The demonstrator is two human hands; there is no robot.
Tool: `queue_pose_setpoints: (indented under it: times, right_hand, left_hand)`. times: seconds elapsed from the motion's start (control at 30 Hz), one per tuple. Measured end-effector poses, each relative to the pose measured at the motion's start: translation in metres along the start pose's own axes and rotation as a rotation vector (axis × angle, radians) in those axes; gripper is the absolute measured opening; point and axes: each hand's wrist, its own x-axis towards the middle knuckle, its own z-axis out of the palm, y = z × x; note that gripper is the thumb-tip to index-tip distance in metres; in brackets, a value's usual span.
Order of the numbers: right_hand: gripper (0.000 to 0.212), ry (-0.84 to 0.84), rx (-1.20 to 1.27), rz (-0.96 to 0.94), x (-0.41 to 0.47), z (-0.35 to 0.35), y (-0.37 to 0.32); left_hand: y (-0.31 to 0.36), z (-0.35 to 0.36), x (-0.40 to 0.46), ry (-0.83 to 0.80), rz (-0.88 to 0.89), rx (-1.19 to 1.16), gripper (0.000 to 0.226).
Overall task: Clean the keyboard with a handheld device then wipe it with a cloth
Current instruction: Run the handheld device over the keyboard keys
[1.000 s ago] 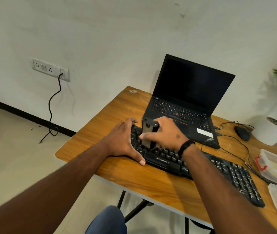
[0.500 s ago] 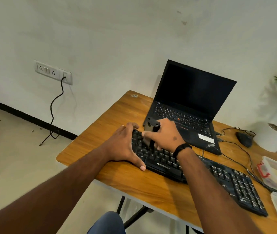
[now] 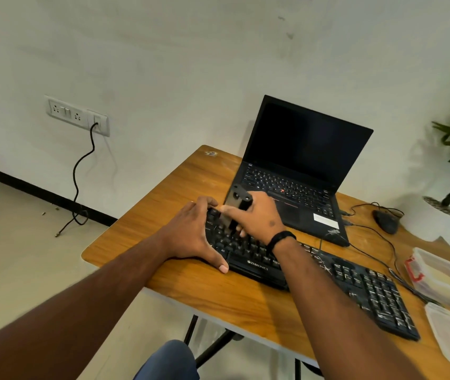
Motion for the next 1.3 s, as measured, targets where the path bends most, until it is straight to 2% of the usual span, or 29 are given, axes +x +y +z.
queue_pose_setpoints:
  times: [0.07,0.17,0.23,0.33,0.57,0.67,0.87,1.0,1.2,1.3]
  right_hand:
    - [0.026,0.126,-0.106,0.016,0.003,-0.006,0.007]
    - [0.023,0.066,-0.060,0.054,0.001,-0.024,0.013]
    - [0.021,0.126,0.020,0.025,-0.002,-0.034,0.015]
    - [0.027,0.303,0.169,0.023,-0.003,-0.043,0.022]
    - [0.036,0.383,0.448,0.054,-0.015,-0.044,0.025]
    - [0.041,0.439,0.338,0.061,-0.013,-0.043,0.028]
    - [0.027,0.510,0.060,-0.051,-0.012,-0.040,0.037]
    - [0.028,0.461,-0.036,-0.082,-0.010,-0.030,0.044]
    - [0.030,0.121,-0.397,-0.092,0.005,-0.053,0.034]
    - [0.028,0.126,-0.349,-0.160,0.007,-0.053,0.022]
  left_hand:
    - [0.001,0.000,0.000,0.007,-0.001,-0.003,0.137]
    - [0.000,0.001,0.002,0.002,-0.003,-0.009,0.137]
    - [0.000,0.000,0.002,-0.006,-0.004,-0.012,0.136]
    - [0.000,0.001,0.002,-0.005,0.001,-0.011,0.132]
    - [0.001,0.001,0.002,0.009,0.024,-0.014,0.139]
    - [0.001,0.001,0.002,0.006,0.027,-0.009,0.139]
    - [0.001,0.002,0.003,0.008,0.019,-0.005,0.138]
    - [0.001,0.002,0.003,0.007,0.015,0.000,0.138]
    - [0.001,0.002,0.002,0.026,0.014,0.000,0.138]
    - [0.001,0.002,0.002,0.031,0.013,0.002,0.139]
